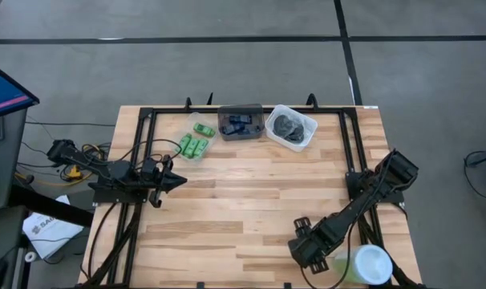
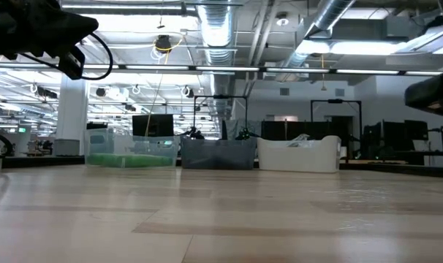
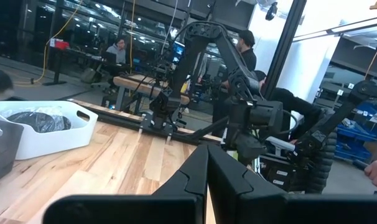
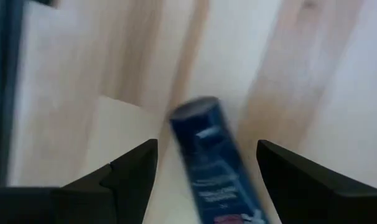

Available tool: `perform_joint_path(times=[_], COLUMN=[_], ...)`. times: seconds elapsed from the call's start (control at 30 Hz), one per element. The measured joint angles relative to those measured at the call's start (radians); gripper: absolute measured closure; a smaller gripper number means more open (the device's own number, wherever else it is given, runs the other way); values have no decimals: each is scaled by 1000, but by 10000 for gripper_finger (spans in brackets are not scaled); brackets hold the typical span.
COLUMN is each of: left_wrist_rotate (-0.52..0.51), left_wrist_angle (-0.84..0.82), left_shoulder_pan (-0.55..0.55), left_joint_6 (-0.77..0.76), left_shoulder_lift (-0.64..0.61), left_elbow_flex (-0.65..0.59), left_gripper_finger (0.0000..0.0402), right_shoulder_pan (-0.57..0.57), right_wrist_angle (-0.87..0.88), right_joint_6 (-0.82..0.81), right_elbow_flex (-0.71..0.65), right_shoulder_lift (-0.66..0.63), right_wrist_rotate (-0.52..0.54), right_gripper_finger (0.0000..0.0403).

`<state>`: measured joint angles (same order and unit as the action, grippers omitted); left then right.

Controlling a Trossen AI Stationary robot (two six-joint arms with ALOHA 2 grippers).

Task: Pick & Place Travel size toiletries
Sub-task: Put the blue shave cream into the black bin

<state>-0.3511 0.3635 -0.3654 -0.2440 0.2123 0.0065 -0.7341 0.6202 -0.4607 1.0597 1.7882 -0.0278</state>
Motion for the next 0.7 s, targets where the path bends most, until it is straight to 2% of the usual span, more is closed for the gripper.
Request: perform_joint_path(times=[0.2, 0.5, 0.6, 0.7], left_wrist_rotate=[0, 0, 0, 0], left_wrist_angle=[3, 5, 5, 5], left_shoulder_pan=[0, 0, 0, 0], left_joint_6=[0, 0, 0, 0], left_shoulder_lift=[0, 0, 0, 0], left_elbow_flex=[0, 0, 0, 0], left_gripper_finger=[401, 401, 401, 401], right_shoulder_pan=[2, 10, 11, 19], right_wrist_angle=[-18, -9, 27, 43], right_joint_6=[19, -9, -10, -10], right_elbow_flex=[1, 30, 52, 60], right_shoulder_lift=[8, 91, 94, 93], right_wrist_rotate=[78, 52, 61, 63], right_gripper_finger=[144, 164, 186, 227])
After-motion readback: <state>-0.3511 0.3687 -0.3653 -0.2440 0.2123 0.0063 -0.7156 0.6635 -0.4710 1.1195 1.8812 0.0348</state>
